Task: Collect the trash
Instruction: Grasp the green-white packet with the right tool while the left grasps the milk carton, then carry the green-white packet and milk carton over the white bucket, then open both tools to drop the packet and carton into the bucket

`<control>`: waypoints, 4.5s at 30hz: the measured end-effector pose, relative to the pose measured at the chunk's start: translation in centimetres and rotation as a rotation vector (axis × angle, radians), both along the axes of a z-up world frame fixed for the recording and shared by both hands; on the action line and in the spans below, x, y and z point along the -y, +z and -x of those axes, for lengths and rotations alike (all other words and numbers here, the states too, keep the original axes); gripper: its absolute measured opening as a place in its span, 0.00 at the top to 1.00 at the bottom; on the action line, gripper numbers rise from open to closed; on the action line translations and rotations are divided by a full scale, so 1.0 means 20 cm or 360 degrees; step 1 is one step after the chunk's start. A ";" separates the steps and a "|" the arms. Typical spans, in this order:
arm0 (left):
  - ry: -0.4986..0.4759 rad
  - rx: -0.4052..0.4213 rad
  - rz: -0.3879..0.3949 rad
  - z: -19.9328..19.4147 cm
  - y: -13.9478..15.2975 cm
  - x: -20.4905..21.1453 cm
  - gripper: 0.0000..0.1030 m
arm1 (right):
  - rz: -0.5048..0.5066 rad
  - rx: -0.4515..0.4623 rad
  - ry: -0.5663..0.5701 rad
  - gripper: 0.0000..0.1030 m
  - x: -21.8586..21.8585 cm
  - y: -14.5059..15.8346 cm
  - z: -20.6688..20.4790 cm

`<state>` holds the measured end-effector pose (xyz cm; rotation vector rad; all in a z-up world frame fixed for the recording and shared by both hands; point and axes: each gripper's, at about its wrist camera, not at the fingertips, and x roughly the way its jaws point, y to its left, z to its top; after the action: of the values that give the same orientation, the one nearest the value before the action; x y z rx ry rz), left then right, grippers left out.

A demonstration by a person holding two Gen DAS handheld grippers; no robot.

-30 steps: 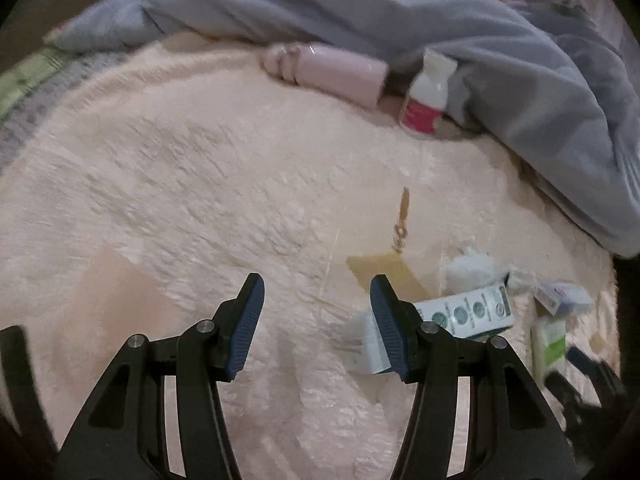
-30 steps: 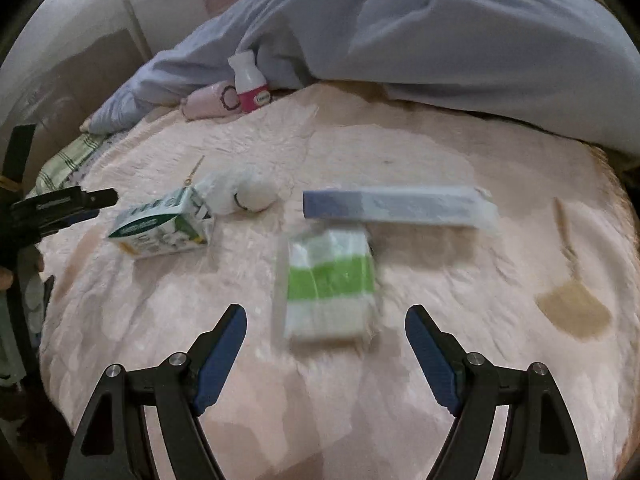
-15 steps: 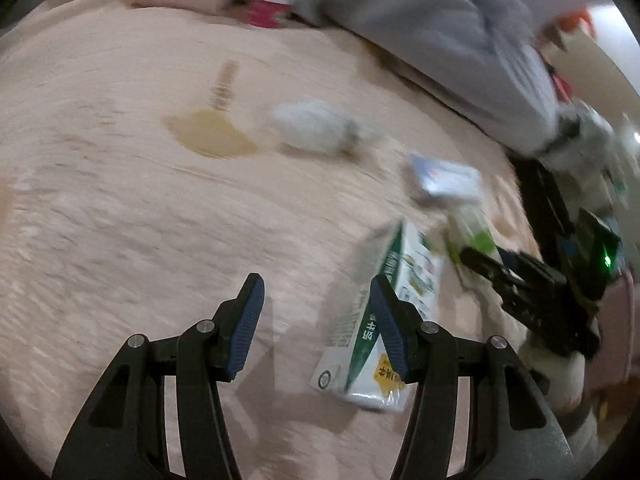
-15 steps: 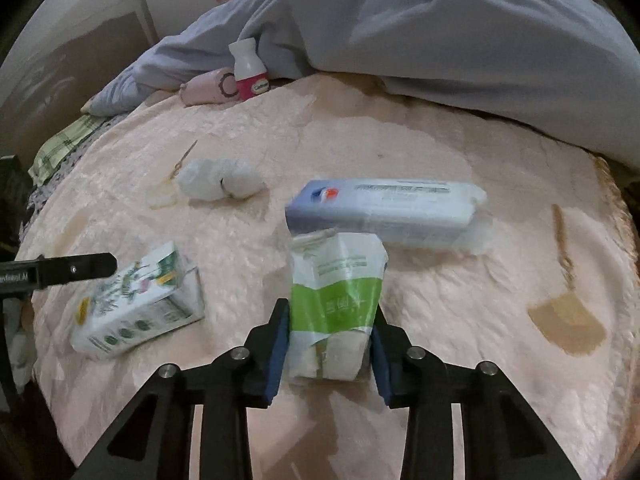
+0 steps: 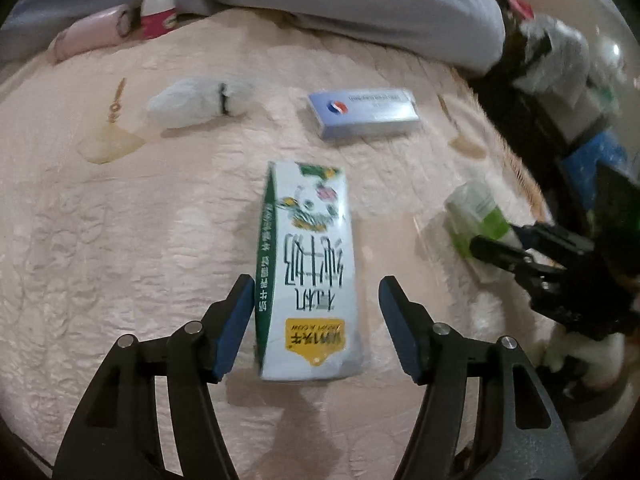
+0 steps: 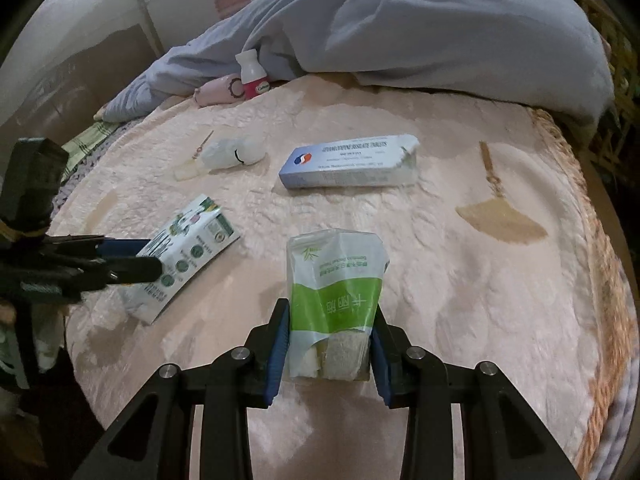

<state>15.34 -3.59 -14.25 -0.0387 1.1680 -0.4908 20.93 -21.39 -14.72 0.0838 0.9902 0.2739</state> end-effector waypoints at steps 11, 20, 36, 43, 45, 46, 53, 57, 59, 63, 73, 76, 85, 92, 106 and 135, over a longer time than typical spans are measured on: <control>0.0135 0.0109 -0.0064 0.10 0.06 0.14 0.52 | 0.0001 0.0070 -0.0054 0.66 0.11 0.08 0.22; 0.0020 0.0219 -0.0026 0.24 0.16 0.47 0.52 | -0.0010 0.0125 -0.0169 0.66 0.29 0.17 0.41; -0.0179 0.0283 -0.0036 0.41 0.21 0.95 0.52 | -0.0023 0.0175 -0.0420 0.66 0.69 0.24 0.68; -0.0275 0.0280 -0.0019 0.47 0.21 1.16 0.52 | -0.0019 0.0175 -0.0528 0.66 0.86 0.24 0.78; -0.0299 0.0280 -0.0017 0.48 0.21 1.22 0.52 | -0.0014 0.0174 -0.0562 0.66 0.91 0.24 0.81; -0.0310 0.0279 -0.0016 0.49 0.21 1.25 0.52 | -0.0009 0.0172 -0.0580 0.66 0.94 0.24 0.83; -0.0394 0.0284 -0.0004 0.52 0.21 1.46 0.52 | 0.0020 0.0162 -0.0685 0.66 1.12 0.24 0.92; -0.0448 0.0293 -0.0012 0.54 0.22 1.57 0.52 | 0.0044 0.0151 -0.0744 0.66 1.22 0.24 0.97; -0.0471 0.0298 -0.0014 0.55 0.22 1.62 0.52 | 0.0051 0.0150 -0.0769 0.66 1.27 0.24 0.99; -0.0505 0.0293 -0.0007 0.55 0.21 1.71 0.52 | 0.0061 0.0149 -0.0822 0.66 1.37 0.24 1.02; -0.0595 0.0262 0.0008 0.54 0.19 1.94 0.52 | 0.0028 0.0097 -0.1011 0.66 1.62 0.14 1.11; -0.0619 0.0257 0.0004 0.54 0.17 2.00 0.52 | 0.0002 0.0076 -0.1053 0.66 1.68 0.11 1.12; -0.0651 0.0251 -0.0015 0.54 0.13 2.12 0.52 | -0.0048 0.0058 -0.1119 0.66 1.75 0.08 1.15; -0.0657 0.0258 -0.0022 0.54 0.12 2.15 0.52 | -0.0050 0.0066 -0.1116 0.66 1.76 0.08 1.16; -0.0712 0.0253 -0.0034 0.53 0.10 2.32 0.52 | -0.0059 0.0047 -0.1159 0.66 1.81 0.06 1.17; -0.0793 0.0160 0.0011 0.49 0.00 2.53 0.52 | -0.0059 -0.0017 -0.1255 0.66 1.93 0.00 1.20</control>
<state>5.59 -54.12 -14.34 0.2744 1.0747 -0.9251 -3.00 -60.08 -14.64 0.4958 0.8926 -0.4319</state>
